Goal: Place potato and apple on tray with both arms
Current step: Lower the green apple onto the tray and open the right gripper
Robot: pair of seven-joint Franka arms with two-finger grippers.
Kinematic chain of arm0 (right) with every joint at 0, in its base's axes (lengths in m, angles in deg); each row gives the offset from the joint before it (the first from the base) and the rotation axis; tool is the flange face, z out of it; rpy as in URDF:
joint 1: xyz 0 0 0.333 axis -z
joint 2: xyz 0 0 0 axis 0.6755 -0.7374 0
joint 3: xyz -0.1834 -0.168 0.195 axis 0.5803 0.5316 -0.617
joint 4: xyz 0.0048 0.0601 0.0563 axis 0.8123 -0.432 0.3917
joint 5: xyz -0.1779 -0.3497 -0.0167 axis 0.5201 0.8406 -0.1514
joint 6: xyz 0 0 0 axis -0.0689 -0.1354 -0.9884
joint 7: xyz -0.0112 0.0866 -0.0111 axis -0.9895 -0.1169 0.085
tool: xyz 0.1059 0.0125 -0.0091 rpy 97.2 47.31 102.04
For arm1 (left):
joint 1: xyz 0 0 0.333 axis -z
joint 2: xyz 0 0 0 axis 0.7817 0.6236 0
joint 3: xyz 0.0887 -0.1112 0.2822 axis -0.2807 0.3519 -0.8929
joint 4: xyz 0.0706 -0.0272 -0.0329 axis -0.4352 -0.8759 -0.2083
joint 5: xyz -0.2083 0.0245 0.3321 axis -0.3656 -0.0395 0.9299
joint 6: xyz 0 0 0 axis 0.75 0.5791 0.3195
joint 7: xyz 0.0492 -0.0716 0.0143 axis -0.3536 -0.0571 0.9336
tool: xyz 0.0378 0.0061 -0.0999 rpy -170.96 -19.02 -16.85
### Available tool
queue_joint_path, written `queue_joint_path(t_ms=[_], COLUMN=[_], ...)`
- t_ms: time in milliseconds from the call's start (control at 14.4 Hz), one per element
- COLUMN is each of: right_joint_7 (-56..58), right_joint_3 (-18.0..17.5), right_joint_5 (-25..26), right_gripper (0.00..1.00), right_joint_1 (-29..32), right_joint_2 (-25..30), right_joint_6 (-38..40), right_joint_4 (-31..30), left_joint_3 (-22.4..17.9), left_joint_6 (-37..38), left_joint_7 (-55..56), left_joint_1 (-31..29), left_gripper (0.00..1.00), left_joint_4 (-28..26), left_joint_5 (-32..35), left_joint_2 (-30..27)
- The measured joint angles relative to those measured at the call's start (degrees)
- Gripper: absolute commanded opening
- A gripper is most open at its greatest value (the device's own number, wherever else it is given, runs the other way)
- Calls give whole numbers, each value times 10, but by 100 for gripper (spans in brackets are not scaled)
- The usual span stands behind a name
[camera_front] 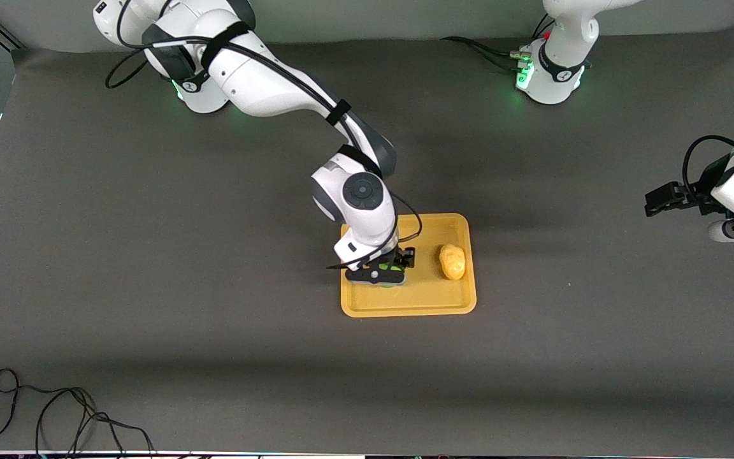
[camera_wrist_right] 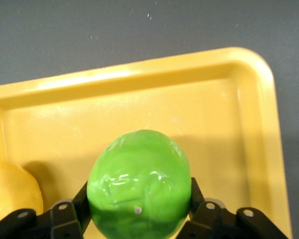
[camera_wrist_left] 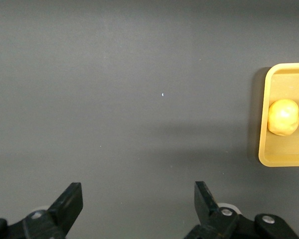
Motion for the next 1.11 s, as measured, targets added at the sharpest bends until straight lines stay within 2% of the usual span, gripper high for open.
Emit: queue_joint_path(t_ms=[208, 486, 624, 763, 1110], right_joint_7=[-20, -23, -23, -28, -34], right_joint_3=[0, 1, 2, 2, 2], right_joint_5=[2, 5, 5, 5, 5], right_gripper=[59, 67, 78, 99, 100], right_joint_1=[-10, -12, -12, -12, -12], right_joint_2=[-7, -18, -25, -26, -26], right_joint_6=[1, 4, 4, 4, 4], right_joint_4=[2, 0, 0, 0, 2], left_joint_3=[0, 0, 0, 0, 0], left_joint_6=[0, 0, 0, 0, 0], left_joint_7=[-7, -10, -10, -10, -11], left_joint_1=[0, -1, -1, -1, -1], left_gripper=[100, 100, 100, 100, 100], left_joint_4=[0, -1, -1, -1, -5], left_joint_5=[0, 0, 0, 0, 0], left_joint_2=[0, 0, 0, 0, 0])
